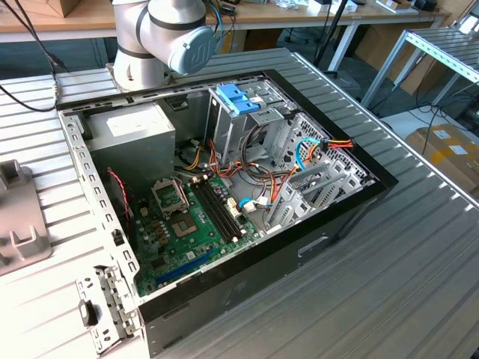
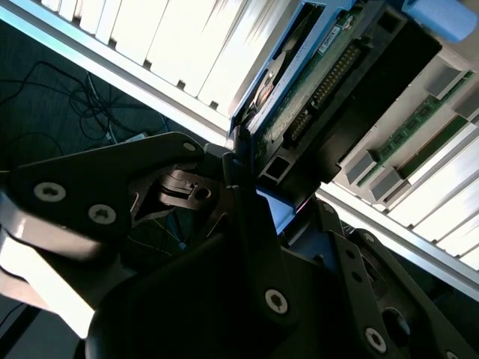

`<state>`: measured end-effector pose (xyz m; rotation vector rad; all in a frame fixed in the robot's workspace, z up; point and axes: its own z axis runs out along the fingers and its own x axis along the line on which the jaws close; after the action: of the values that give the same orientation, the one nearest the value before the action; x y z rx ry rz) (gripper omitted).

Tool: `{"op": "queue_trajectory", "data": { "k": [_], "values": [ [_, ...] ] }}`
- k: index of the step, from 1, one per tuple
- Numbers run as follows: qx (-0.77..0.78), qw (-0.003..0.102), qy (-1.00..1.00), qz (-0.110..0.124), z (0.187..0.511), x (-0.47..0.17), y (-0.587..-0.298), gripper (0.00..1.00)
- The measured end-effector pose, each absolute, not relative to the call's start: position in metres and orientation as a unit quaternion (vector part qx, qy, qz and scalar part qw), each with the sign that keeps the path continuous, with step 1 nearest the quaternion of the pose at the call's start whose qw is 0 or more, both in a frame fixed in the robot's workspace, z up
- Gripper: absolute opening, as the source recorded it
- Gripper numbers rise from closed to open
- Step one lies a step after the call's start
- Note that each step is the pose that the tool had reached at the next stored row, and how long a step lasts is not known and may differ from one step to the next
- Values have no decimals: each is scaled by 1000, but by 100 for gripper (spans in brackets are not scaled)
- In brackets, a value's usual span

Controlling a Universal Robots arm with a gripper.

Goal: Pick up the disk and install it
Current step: 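Pick up the disk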

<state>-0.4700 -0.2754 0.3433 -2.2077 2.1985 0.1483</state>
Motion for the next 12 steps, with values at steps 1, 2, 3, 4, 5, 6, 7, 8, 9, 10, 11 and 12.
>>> {"op": "queue_trajectory", "data": {
  "k": [1, 2, 3, 4, 5, 6, 7, 8, 9, 10, 11, 12],
  "values": [
    [-708, 11, 705, 48, 343, -470, -275, 37],
    [-708, 11, 705, 48, 344, -470, -275, 37],
    [-708, 11, 705, 48, 344, -470, -275, 37],
    [-708, 11, 705, 48, 344, -470, -275, 37],
    [-708, 11, 705, 48, 345, -470, -275, 37],
    [-708, 11, 705, 48, 345, -470, -275, 37],
    [-708, 11, 705, 48, 346, -470, -275, 37],
    [-708, 11, 705, 48, 346, -470, -275, 37],
    [-708, 11, 705, 48, 346, -470, -275, 37],
    [-708, 11, 705, 48, 346, -470, -275, 37],
    [-708, 11, 705, 48, 346, -470, -275, 37],
    [-708, 11, 705, 48, 346, -470, -275, 37]
  ]
}}
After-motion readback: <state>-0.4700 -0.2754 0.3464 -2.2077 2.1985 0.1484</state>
